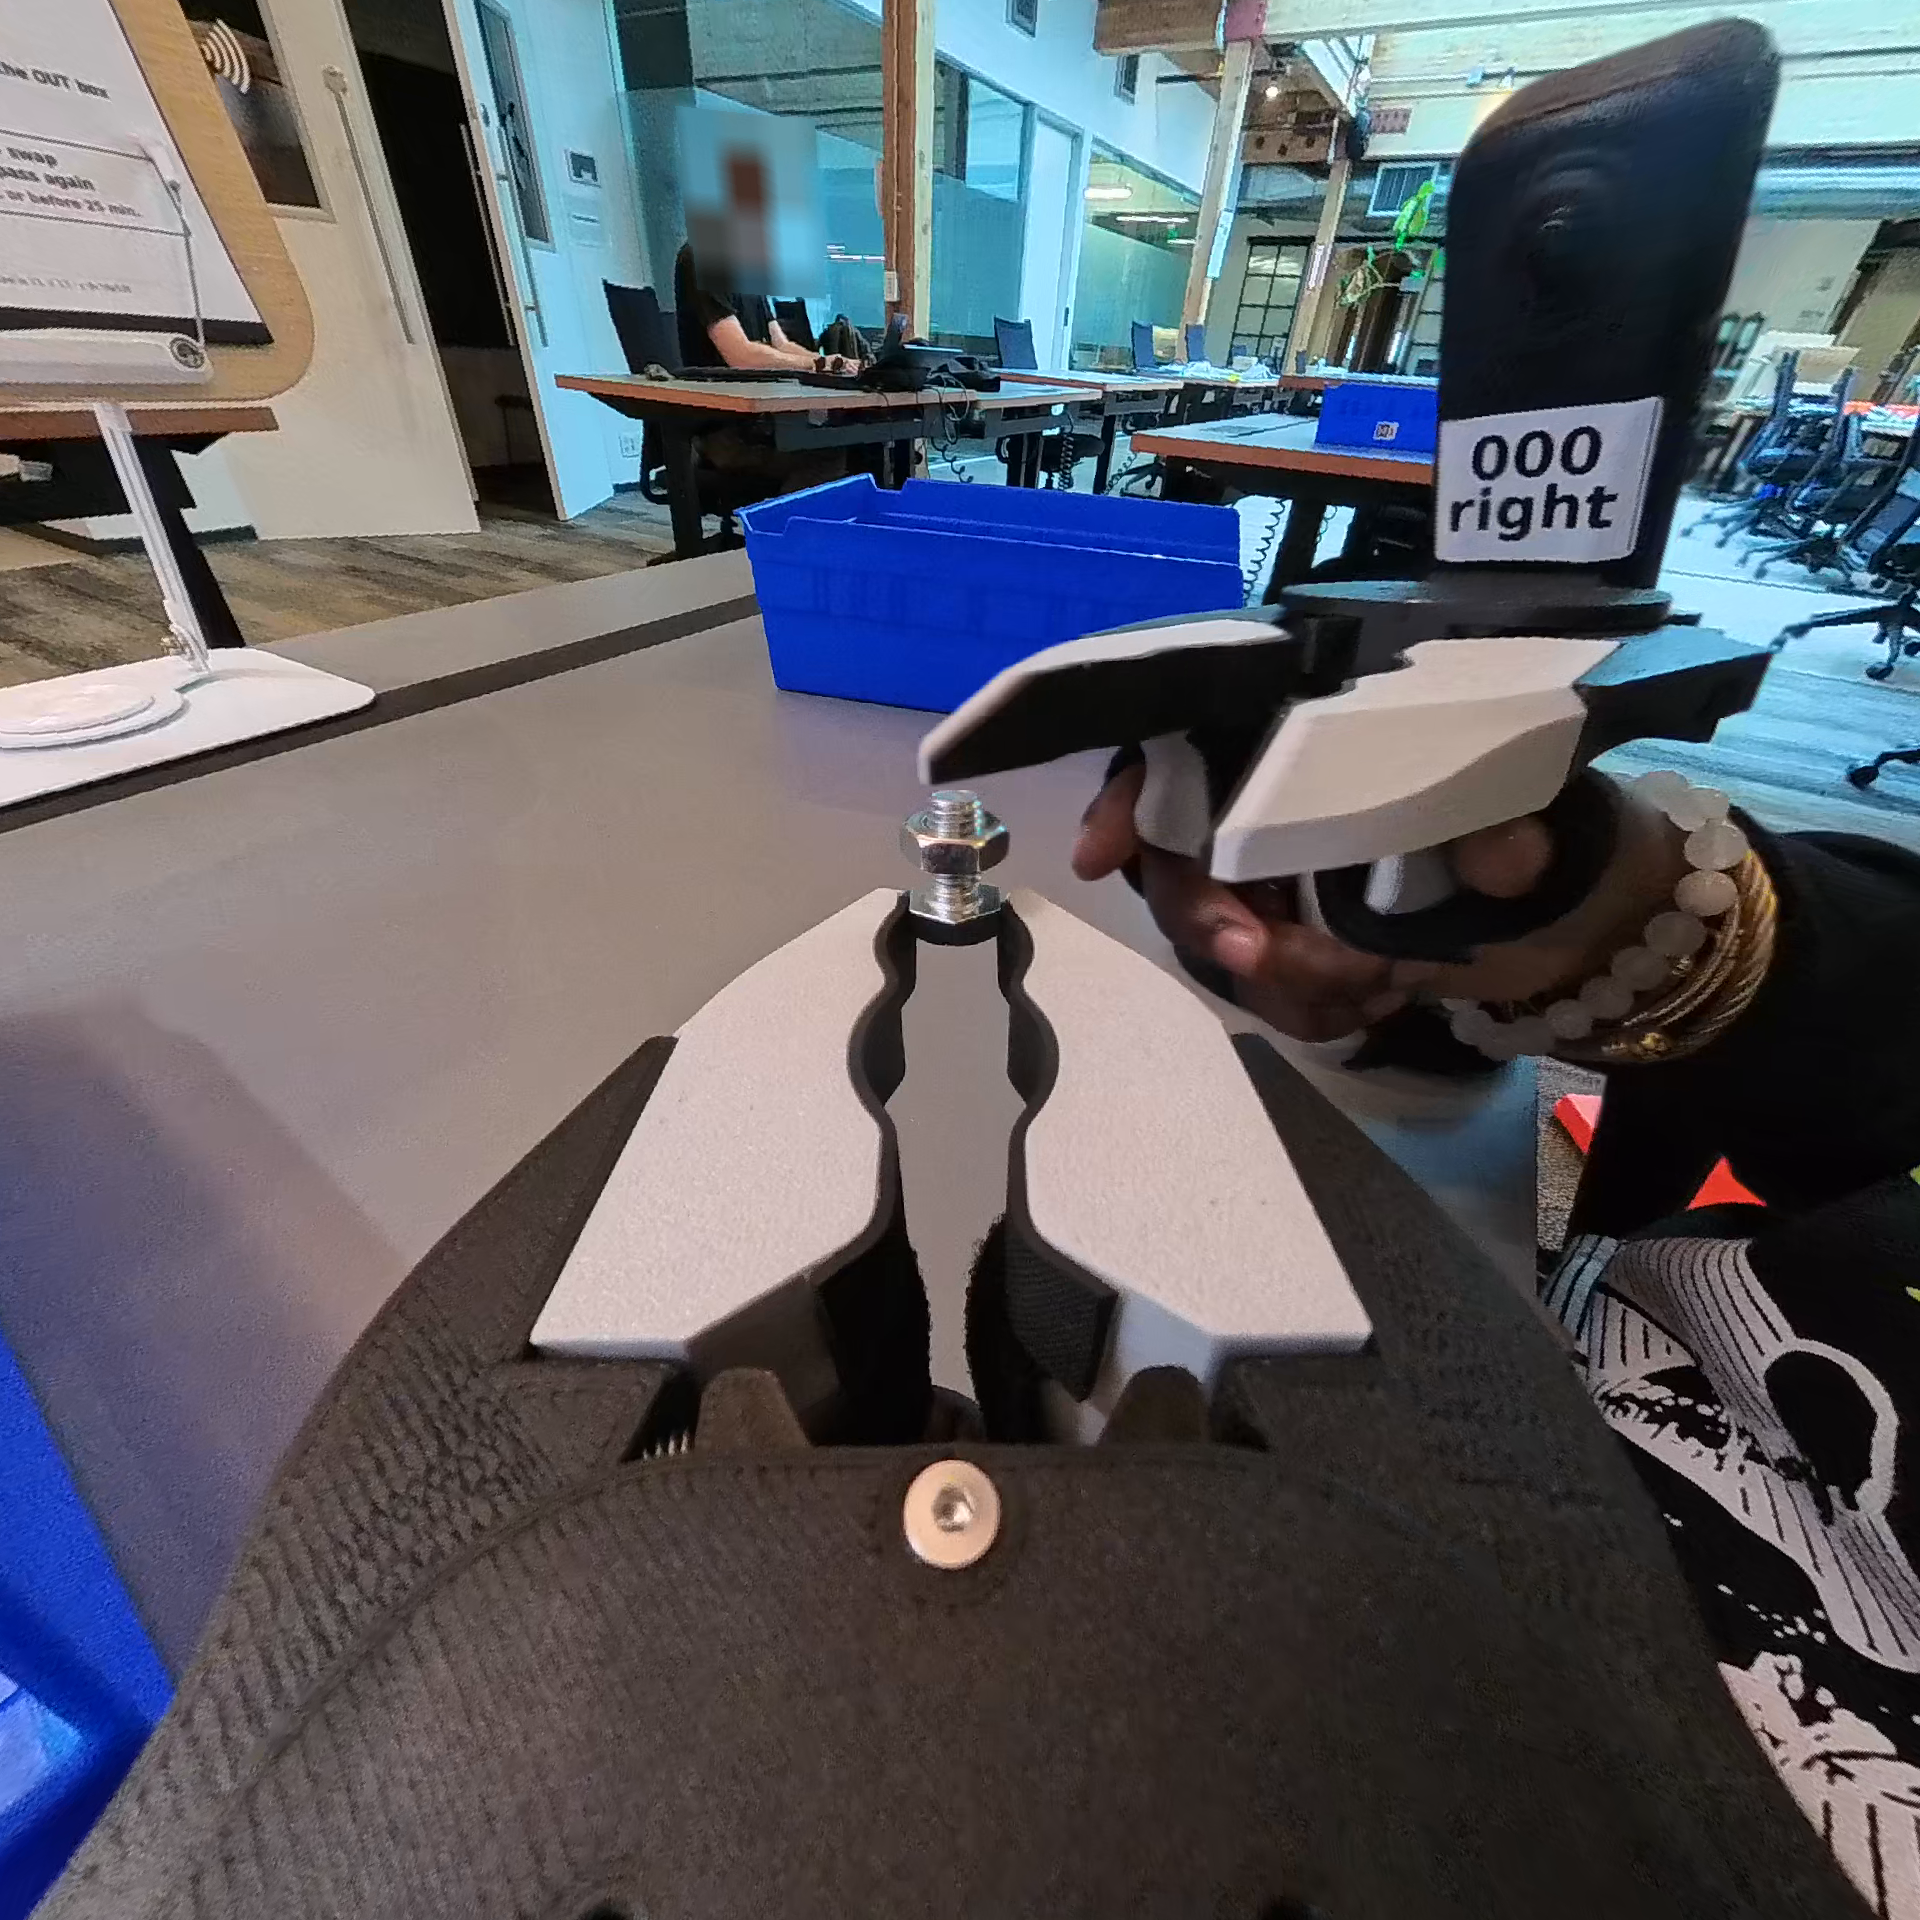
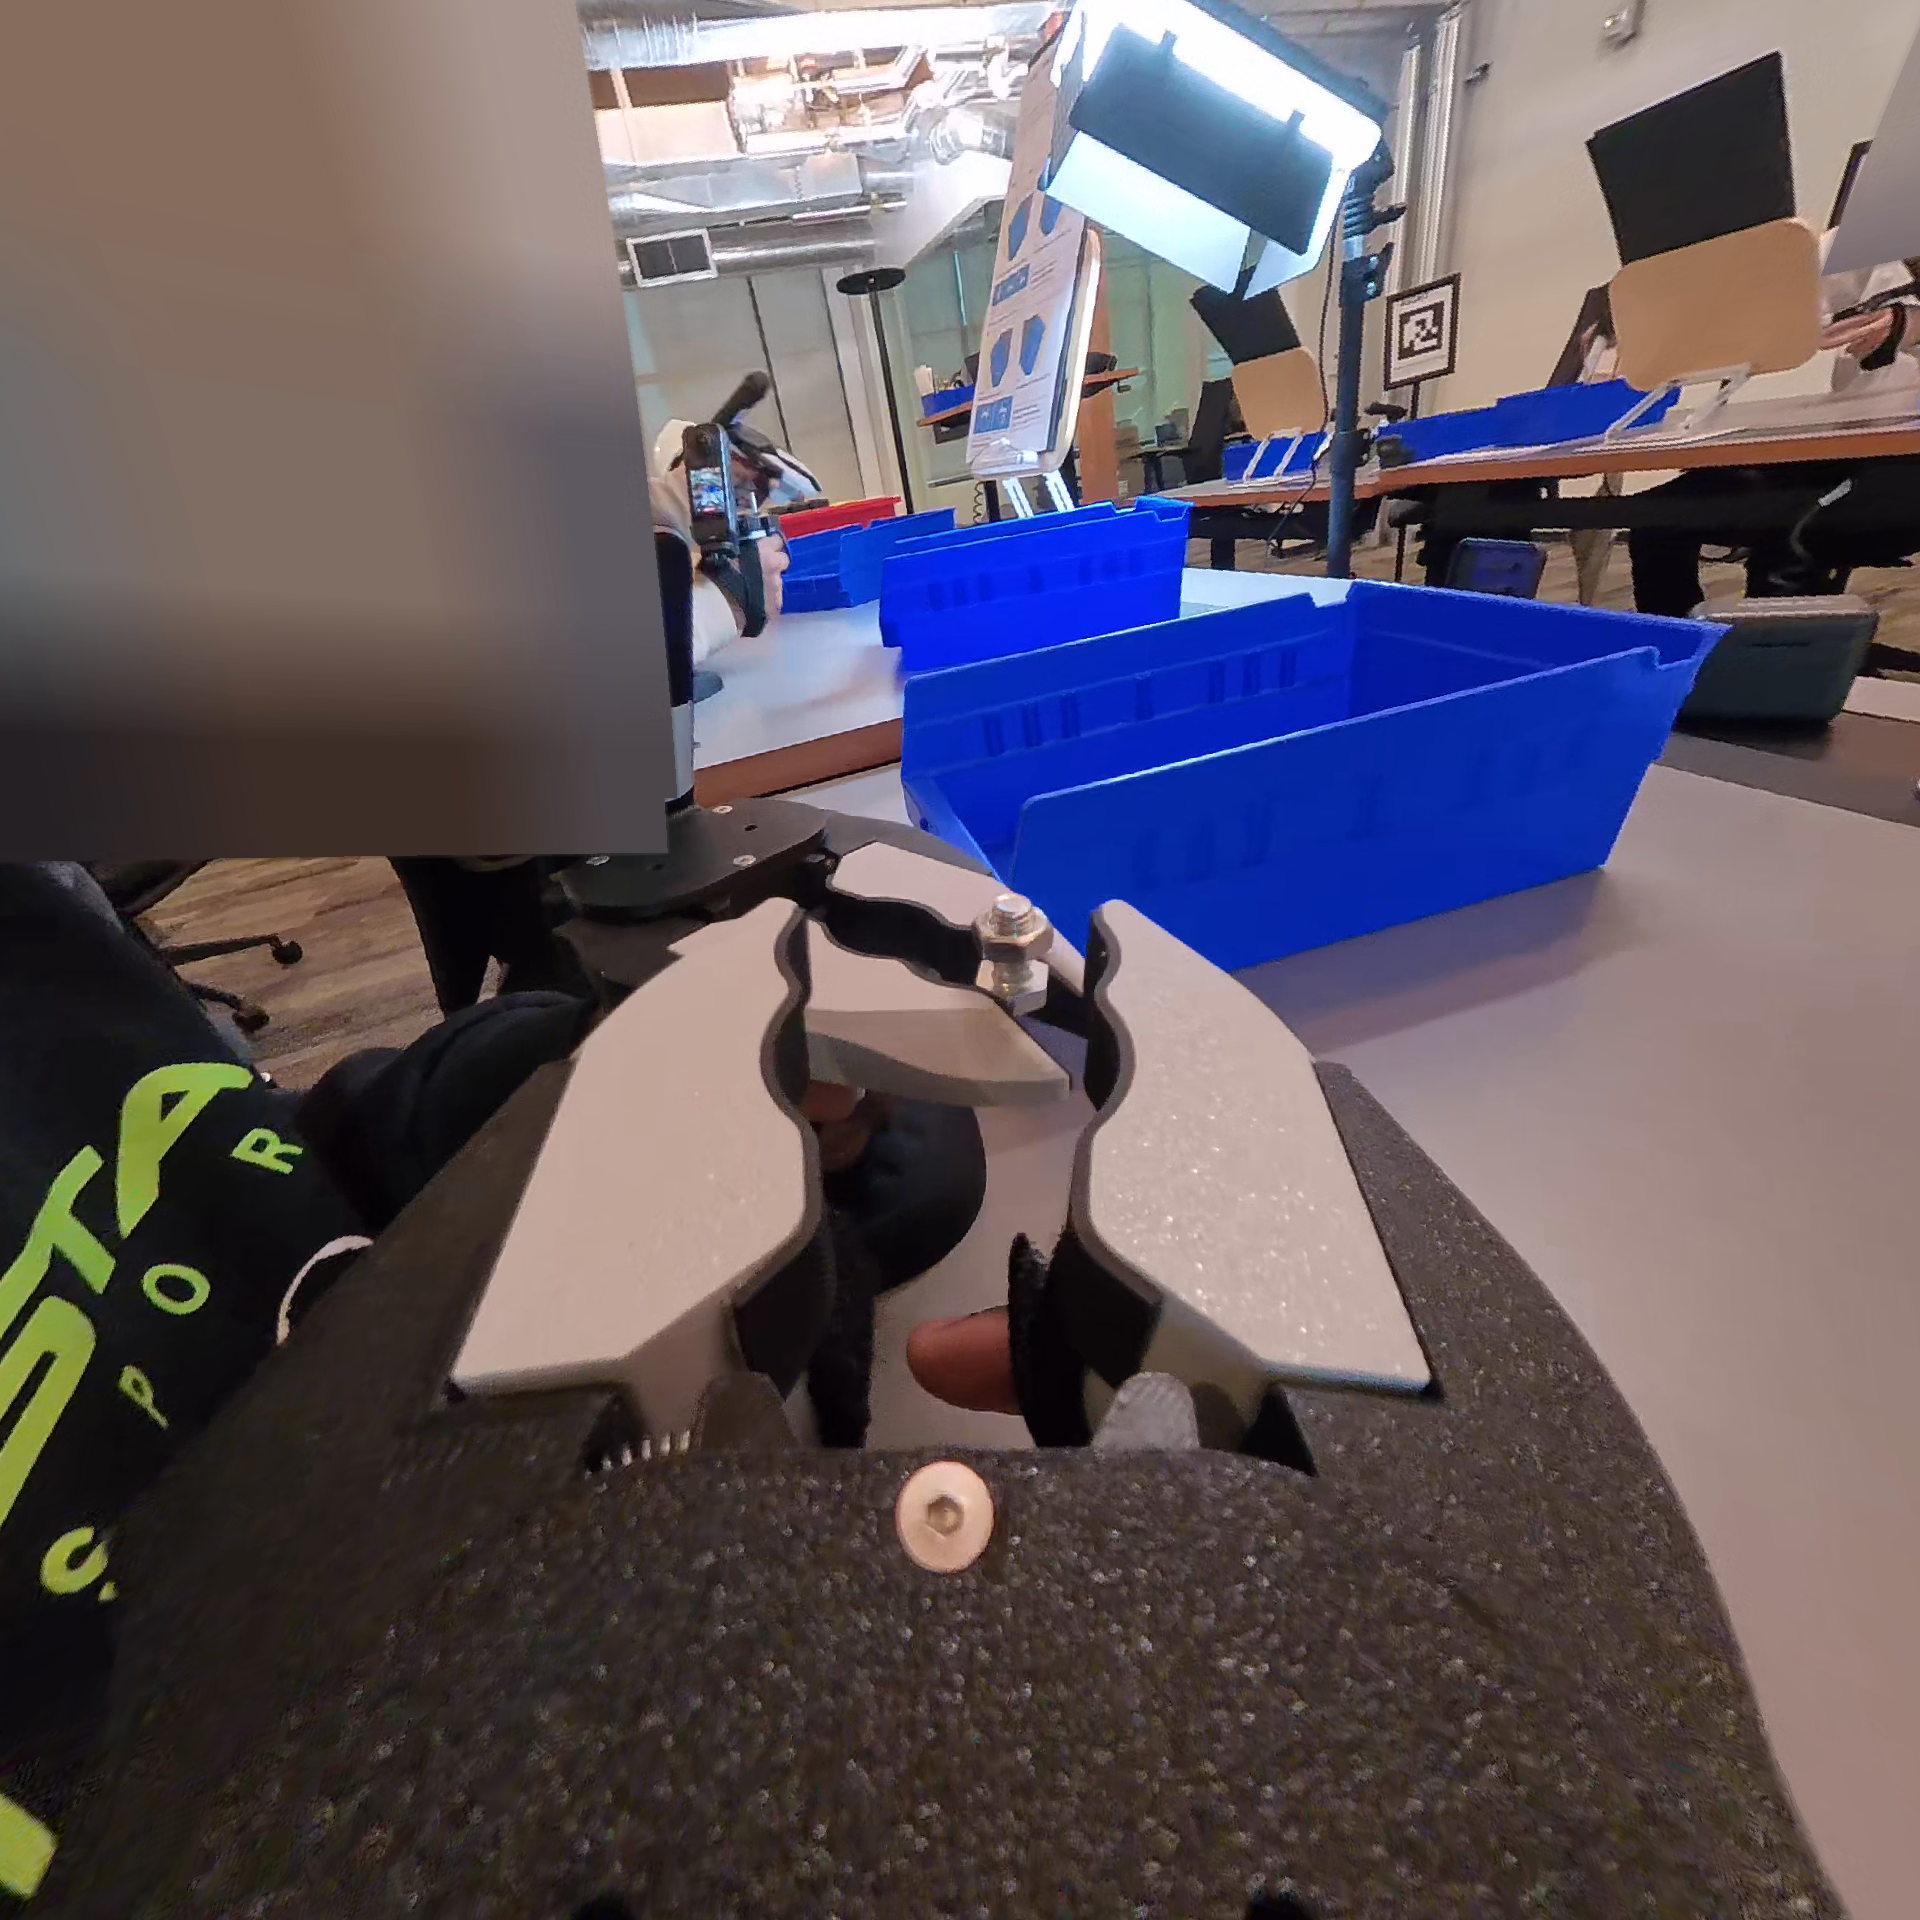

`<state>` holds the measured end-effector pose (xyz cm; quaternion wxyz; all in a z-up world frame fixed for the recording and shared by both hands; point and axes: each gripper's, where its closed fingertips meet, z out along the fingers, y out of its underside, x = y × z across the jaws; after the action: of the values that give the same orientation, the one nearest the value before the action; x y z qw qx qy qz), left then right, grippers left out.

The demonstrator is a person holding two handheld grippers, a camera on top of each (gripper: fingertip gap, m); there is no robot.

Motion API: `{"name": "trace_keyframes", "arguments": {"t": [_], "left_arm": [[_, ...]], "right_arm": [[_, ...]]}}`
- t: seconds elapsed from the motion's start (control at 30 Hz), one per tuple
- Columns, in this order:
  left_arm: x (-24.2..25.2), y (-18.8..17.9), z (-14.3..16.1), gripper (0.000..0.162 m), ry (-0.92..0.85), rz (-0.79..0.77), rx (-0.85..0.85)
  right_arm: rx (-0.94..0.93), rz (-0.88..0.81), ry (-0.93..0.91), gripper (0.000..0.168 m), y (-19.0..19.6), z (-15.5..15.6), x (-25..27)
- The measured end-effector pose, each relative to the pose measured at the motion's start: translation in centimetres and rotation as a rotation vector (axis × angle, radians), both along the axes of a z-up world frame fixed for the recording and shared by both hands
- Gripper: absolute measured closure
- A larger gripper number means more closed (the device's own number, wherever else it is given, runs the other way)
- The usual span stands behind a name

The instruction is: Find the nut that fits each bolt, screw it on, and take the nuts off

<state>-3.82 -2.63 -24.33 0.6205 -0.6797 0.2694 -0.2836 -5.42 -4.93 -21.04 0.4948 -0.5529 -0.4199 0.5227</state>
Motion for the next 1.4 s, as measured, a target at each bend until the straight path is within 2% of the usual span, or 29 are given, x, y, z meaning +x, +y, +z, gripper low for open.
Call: {"name": "trace_keyframes", "arguments": {"t": [0.23, 0.43, 0.57, 0.63, 0.73, 0.83, 0.97, 1.17, 1.4], "left_arm": [[0.1, 0.0, -0.1, 0.147, 0.006, -0.003, 0.0], [0.0, 0.0, 0.0, 0.147, 0.004, 0.0, 0.0], [0.0, 0.0, 0.0, 0.147, 0.004, 0.001, 0.0], [0.0, 0.0, 0.0, 0.147, 0.001, 0.003, -0.001], [0.0, 0.0, 0.0, 0.147, 0.005, 0.003, 0.0], [0.0, 0.0, -0.1, 0.147, 0.009, 0.003, 0.002], [0.1, 0.0, -0.1, 0.147, 0.014, 0.003, 0.004], [0.4, -0.1, -0.3, 0.147, 0.052, 0.001, 0.015], [0.5, -0.2, -0.4, 0.147, 0.058, -0.001, 0.017]], "right_arm": [[0.025, 0.045, -0.037, 0.112, -0.3, -0.3, -2.1], [0.011, 0.037, -0.039, 0.114, -0.5, -0.4, -1.6], [-0.007, 0.02, -0.047, 0.12, -0.6, -0.5, -0.4], [-0.011, 0.034, -0.054, 0.134, -1.0, -0.6, 0.2], [-0.008, 0.056, -0.07, 0.14, -1.5, -0.5, 0.8], [0.028, 0.005, -0.08, 0.143, -0.5, 0.1, 1.1], [0.073, -0.048, -0.153, 0.159, 0.8, 0.2, 1.0], [0.13, -0.053, -0.261, 0.158, 1.2, -0.4, 0.2], [0.13, -0.031, -0.286, 0.159, 0.9, -0.8, 0.0]]}}
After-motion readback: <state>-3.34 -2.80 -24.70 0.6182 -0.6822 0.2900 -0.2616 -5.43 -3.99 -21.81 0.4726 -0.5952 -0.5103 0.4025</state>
